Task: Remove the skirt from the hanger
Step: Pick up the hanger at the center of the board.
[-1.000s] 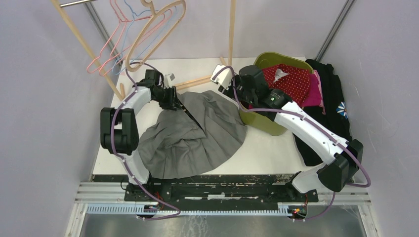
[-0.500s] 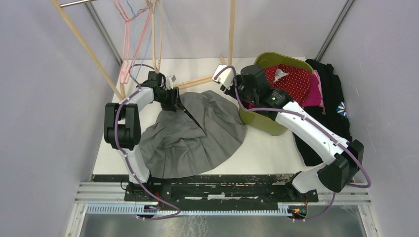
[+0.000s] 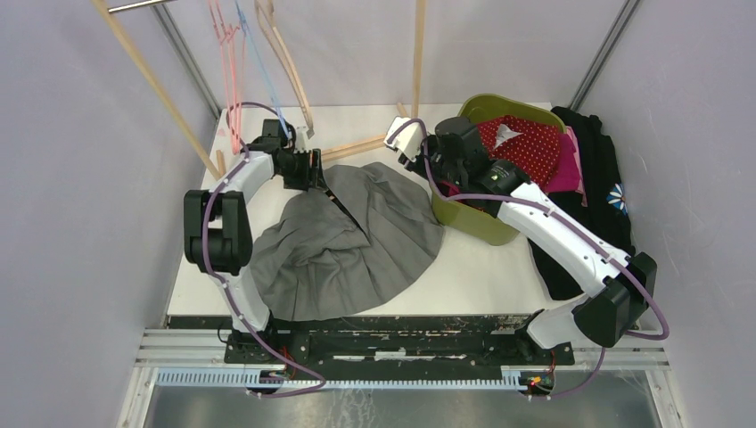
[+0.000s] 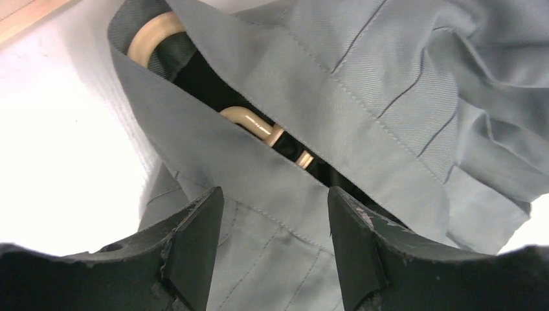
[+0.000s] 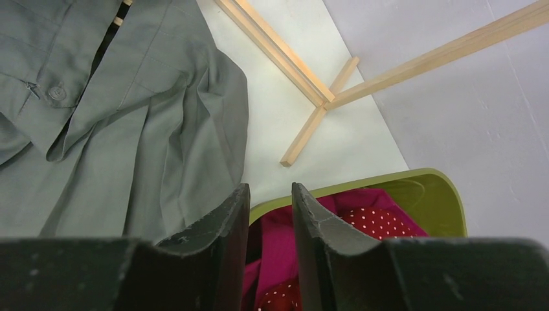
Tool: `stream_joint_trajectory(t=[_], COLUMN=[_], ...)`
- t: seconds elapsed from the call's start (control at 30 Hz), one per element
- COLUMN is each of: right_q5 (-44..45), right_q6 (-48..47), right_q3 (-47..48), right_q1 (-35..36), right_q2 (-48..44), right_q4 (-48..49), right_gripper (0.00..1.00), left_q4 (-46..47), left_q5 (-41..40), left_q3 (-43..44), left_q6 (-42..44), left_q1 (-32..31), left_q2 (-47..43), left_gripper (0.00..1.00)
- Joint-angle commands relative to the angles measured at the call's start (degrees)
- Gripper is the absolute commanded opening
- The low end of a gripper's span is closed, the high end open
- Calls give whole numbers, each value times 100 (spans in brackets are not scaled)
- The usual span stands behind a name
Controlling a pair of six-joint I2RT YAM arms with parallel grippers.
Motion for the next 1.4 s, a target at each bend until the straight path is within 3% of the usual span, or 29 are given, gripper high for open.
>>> stream_joint_trajectory(t=[0.0,0.23,0.3,0.47,0.7,0.8,1.0,1.37], right_q5=[-90,-111,-112,-137,-268,-301,-326,-462], right_q6=[54,-1,-12,-22,28,67,70,101], right_q3=[130,148,158,160,73,27,-29,-26], right_q1=[-22,-46,-64,-79,-79,-84,-89,-82], right_q2=[-74,-130,-134,-102,-123,-156,-218,-258], right_q4=[102,4,1,10,73,63,63,53], right_gripper=[35,33,33,32,32,32,32,31], left_q4=[-237,-298,-298,-171,-147,-271,-351,-163], left_q5=[-406,-1124,-939,-70,240,393,643,1256], left_q3=[222,412,384,6,-268,-122,40,-297], left_q6=[580,805,806,757,777,834,881,827], left_q1=[27,25,28,-28,-149,-402,-1220,-1526], left_q2=[114,445,471,286,357,606,928,817], left_gripper=[70,80,87,88,89,98,95,86])
